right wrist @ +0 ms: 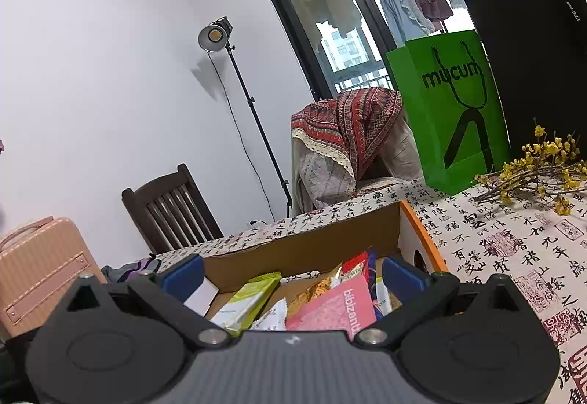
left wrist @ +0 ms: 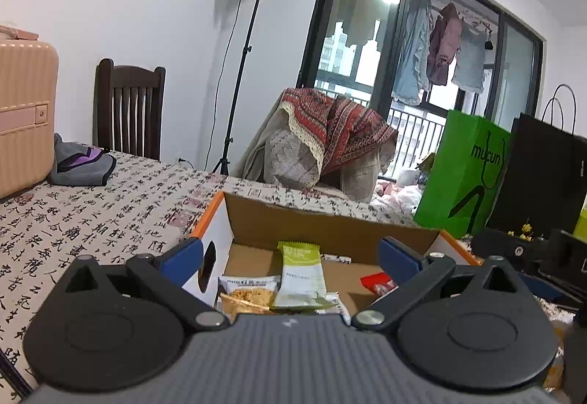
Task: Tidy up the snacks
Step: 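Withdraw both grippers from the box back to the snack pile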
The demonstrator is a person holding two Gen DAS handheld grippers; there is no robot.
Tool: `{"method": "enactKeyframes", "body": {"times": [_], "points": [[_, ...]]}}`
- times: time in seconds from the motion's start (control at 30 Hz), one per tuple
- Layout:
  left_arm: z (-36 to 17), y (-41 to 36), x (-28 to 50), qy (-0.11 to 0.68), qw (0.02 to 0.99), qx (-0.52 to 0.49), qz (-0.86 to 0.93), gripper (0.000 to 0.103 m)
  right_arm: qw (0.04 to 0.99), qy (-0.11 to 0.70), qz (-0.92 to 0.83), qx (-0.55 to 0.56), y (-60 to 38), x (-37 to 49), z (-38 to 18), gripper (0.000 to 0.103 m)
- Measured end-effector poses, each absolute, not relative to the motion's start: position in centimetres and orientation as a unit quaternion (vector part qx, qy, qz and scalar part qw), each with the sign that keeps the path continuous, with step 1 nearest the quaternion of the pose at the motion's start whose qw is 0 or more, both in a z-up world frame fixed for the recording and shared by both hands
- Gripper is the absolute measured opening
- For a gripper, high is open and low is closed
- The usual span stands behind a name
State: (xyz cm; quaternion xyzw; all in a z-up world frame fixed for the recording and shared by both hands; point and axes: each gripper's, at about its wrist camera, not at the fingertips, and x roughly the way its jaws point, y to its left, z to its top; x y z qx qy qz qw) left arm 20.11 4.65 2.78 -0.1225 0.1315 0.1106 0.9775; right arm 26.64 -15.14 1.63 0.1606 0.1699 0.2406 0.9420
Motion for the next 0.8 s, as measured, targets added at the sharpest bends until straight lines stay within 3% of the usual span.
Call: {"method": "enactKeyframes", "body": {"times": [0.2, 0.43, 0.8], "points": [[4.7, 4.9, 18.7, 0.115, 0.977, -0.141, 0.109, 0.103, 0.946, 0.152, 0.248, 0.145, -15.6, 25.2, 3.5, 0.103], [6.1, 6.0, 16.7, 0.148, 0.972, -0.154, 0.094, 0.103, 0.946, 0.16, 0.255, 0.118, -17.0, 22.4, 5.5, 0.103], [4.5, 7.2, 10.3, 0.179, 0.974, -0.108, 0.089, 0.103, 0.947, 0.189, 0.256, 0.049, -18.6, 16.4, 4.4, 0.103]]}}
